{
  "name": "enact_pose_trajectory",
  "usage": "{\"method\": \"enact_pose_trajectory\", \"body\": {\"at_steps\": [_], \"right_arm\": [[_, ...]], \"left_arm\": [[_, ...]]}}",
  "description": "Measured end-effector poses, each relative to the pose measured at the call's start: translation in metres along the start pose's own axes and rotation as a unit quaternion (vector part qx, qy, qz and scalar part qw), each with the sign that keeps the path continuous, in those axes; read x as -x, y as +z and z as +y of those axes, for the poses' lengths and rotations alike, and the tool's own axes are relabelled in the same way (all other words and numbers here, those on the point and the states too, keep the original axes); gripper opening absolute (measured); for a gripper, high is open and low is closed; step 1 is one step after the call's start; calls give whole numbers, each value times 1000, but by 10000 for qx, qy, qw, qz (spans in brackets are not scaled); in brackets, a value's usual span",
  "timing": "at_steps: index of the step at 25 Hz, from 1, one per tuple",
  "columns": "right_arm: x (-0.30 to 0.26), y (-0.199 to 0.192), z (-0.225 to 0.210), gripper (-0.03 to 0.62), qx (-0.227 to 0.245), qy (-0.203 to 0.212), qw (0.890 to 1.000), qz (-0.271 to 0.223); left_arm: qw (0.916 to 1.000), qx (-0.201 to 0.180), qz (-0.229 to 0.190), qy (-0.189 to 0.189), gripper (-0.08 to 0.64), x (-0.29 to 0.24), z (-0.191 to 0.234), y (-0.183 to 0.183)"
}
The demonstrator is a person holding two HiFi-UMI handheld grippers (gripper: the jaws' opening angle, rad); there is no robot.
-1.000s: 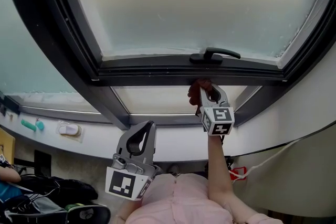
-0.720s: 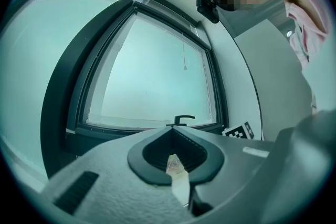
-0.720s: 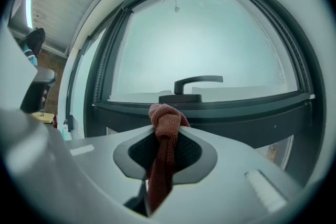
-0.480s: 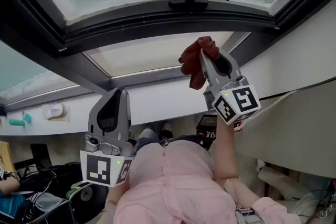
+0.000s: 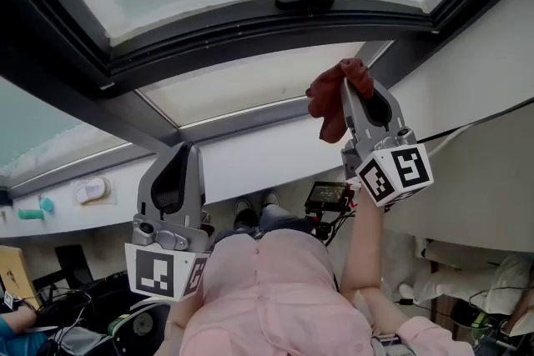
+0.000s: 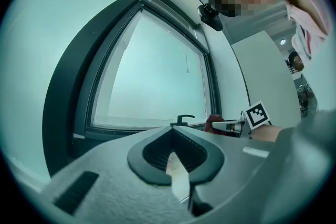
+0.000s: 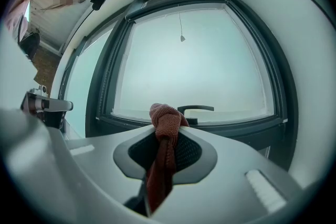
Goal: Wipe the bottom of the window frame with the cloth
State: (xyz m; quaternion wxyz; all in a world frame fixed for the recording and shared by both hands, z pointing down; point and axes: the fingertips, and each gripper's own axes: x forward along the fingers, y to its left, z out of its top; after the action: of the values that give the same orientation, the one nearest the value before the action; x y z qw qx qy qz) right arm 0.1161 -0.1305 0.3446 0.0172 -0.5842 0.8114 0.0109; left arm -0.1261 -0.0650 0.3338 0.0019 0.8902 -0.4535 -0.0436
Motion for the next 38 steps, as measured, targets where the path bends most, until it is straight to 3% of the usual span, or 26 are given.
{"method": "enact_pose_trajectory", "body": {"at_steps": [7,16,21,28,35,38], "right_arm": [[-25,31,-13,64,131,-258,9992,-293],[-85,58,-63,64,1174,-590,9912,-174],[-113,43,-69,64,1569,-288,9869,234],[-139,12,-79,64,1483,3,9859,777],[-145,8,-80,65,1507,295,9854,738],[-144,8,-86,64,1606,209,9842,722]], "left_arm": [[10000,-7,81,47,-2,11,10,-5],[9995,100,72,276,-2,-14,3,-6],[9995,130,0,291,-2,-44,-17,-1],[9989,126,-55,453,-2,-71,-33,-4],[9988,119,-65,466,-2,-92,-47,-8],[9991,79,-79,397,-2,-100,-57,-6]]}}
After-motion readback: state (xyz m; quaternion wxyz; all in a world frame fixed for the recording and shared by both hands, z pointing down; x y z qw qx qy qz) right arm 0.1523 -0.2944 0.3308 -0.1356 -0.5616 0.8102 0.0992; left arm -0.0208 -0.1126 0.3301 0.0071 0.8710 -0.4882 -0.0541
